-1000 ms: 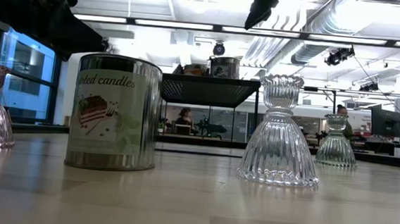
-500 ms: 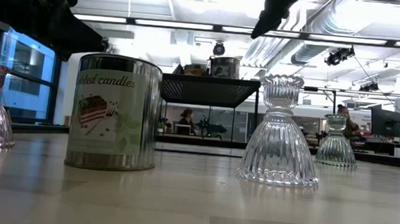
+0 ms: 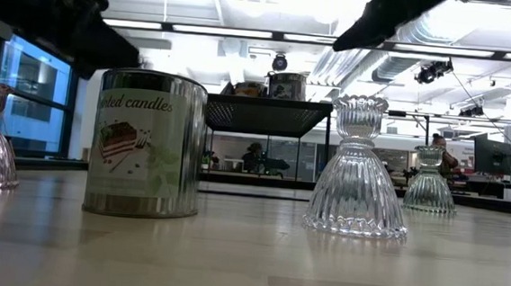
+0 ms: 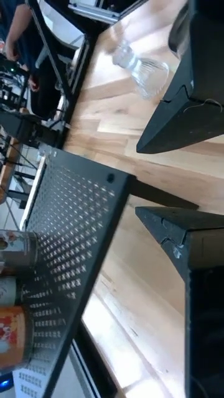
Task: Pick & Place candle stick holders
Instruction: Align the silver scented candle with the silver scented candle on the black shelf
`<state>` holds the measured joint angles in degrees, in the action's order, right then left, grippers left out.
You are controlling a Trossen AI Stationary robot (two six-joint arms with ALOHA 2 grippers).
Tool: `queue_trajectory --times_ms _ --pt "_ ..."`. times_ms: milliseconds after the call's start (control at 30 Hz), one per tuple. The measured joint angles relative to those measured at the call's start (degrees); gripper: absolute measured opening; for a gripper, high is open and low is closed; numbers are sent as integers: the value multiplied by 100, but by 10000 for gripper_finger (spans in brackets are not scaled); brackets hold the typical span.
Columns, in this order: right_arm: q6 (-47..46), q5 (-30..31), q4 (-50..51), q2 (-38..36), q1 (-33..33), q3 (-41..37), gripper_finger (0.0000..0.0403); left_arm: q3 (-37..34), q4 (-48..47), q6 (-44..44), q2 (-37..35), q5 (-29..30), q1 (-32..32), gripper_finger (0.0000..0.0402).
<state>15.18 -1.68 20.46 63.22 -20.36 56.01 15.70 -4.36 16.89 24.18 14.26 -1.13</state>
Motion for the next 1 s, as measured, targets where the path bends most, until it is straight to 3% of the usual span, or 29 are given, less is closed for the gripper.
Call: queue_trajectory --times_ms 333,567,833,1000 --pt "-170 315 -1794 -794 601 -1776 129 1003 -468 165 1485 -334 0 145" --pt "-322 475 -2664 -1118 992 -2744 129 2260 -1885 332 2679 -932 -2 145" --pt "6 478 -3054 -1258 1270 -3106 129 3270 -2765 669 3825 -2092 -2 145" --pt "289 477 -3055 -1277 1370 -3106 129 3505 -2758 1553 4309 -2236 -29 145"
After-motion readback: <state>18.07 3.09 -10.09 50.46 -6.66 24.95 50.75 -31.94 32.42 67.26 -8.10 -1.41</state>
